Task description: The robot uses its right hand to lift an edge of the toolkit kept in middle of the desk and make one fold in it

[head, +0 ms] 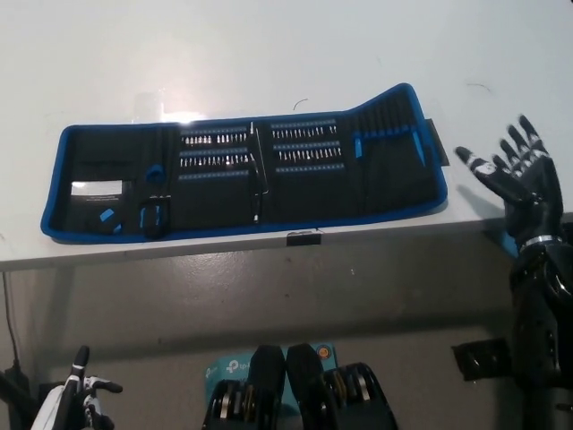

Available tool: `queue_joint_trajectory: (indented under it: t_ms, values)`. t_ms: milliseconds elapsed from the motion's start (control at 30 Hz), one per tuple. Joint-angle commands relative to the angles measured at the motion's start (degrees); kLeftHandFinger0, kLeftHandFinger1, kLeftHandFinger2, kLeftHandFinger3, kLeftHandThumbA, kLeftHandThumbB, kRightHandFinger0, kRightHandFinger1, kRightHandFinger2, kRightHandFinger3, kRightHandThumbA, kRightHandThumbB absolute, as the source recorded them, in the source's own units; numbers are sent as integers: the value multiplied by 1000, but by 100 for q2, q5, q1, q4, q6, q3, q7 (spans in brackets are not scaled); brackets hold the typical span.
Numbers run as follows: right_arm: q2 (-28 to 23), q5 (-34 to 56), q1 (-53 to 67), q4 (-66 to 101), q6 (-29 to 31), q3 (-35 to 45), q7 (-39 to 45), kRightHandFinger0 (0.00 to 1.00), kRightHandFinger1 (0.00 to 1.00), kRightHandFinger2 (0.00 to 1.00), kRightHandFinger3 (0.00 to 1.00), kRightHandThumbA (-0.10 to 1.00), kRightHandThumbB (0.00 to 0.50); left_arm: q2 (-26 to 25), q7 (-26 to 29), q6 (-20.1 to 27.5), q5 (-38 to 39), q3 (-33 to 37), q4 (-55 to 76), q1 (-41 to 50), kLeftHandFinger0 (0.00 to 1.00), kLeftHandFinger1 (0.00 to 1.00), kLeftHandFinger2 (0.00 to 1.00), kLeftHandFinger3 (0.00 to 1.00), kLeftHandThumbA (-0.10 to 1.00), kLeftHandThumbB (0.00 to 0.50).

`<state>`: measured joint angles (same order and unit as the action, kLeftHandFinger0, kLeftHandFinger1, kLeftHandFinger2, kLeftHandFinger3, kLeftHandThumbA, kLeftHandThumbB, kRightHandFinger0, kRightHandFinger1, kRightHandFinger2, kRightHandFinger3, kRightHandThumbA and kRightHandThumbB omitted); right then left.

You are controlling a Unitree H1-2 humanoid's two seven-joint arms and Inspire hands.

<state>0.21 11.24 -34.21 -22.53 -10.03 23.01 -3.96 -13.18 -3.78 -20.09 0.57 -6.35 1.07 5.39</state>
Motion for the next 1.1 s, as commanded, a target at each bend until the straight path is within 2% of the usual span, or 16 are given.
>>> queue_joint_trajectory:
  t_ms: [0, 100, 167, 267, 333, 400, 433, 533, 600, 700, 767, 833, 933, 1067]
  values:
    - [212, 390, -408, 8, 104, 233, -520, 1000, 1000, 1000, 1000, 1000, 165, -50, 15, 69, -13, -33, 156, -3, 353, 260, 89, 408, 1000, 500]
    - [433, 395, -393, -94, 193, 358, -828, 1000, 1000, 1000, 1000, 1000, 180, -34, 14, 103, 15, -51, 174, 11, 369, 285, 117, 406, 1000, 500]
    - [541, 497, -349, -35, 196, 409, -836, 1000, 1000, 1000, 1000, 1000, 161, -36, 12, 149, 7, -47, 170, 18, 338, 272, 100, 383, 1000, 500]
    - [830, 633, -409, -56, 197, 552, -1148, 1000, 1000, 1000, 1000, 1000, 120, -13, 35, 180, 9, -66, 119, 25, 327, 269, 104, 414, 1000, 497]
    - [952, 697, -397, 3, 188, 555, -1160, 1000, 1000, 1000, 1000, 1000, 115, -2, 54, 173, -9, -65, 117, 27, 323, 269, 111, 426, 1000, 500]
    - [1029, 671, -373, 65, 180, 491, -1158, 1000, 1000, 1000, 1000, 1000, 135, -2, 57, 198, -26, -56, 123, 25, 317, 266, 108, 417, 1000, 500]
    - [1093, 561, -351, 151, 106, 348, -1171, 1000, 1000, 1000, 1000, 1000, 162, 13, 71, 144, -27, -60, 125, 2, 327, 272, 114, 419, 1000, 500]
    - [1246, 494, -317, 322, 5, 201, -1286, 1000, 1000, 1000, 1000, 1000, 174, 26, 58, 205, -25, -39, 89, -7, 317, 275, 118, 417, 1000, 500]
    - [1281, 454, -281, 380, -16, 106, -1322, 1000, 1000, 1000, 1000, 1000, 161, 41, 73, 203, -46, -29, 103, -13, 296, 268, 110, 413, 1000, 500]
    - [1307, 461, -217, 428, -41, 34, -1358, 1000, 1000, 1000, 1000, 1000, 184, 47, 70, 262, -37, -37, 82, -11, 283, 264, 112, 420, 1000, 500]
    - [1319, 468, -144, 506, -129, -25, -1383, 1000, 1000, 1000, 1000, 1000, 155, 65, 74, 231, -9, -58, 77, -21, 272, 246, 101, 430, 1000, 500]
    - [1308, 449, -82, 552, -173, -81, -1410, 1000, 1000, 1000, 1000, 1000, 133, 92, 96, 152, 2, -73, 76, -70, 279, 240, 98, 420, 1000, 500]
    - [1266, 437, 49, 605, -218, -201, -1346, 1000, 1000, 1000, 1000, 1000, 140, 99, 83, 91, -18, -51, 92, -115, 305, 269, 132, 458, 1000, 500]
    - [1232, 481, 179, 582, -252, -289, -1291, 1000, 1000, 1000, 1000, 982, 145, 108, 93, 87, -41, -42, 86, -176, 328, 279, 118, 451, 1000, 500]
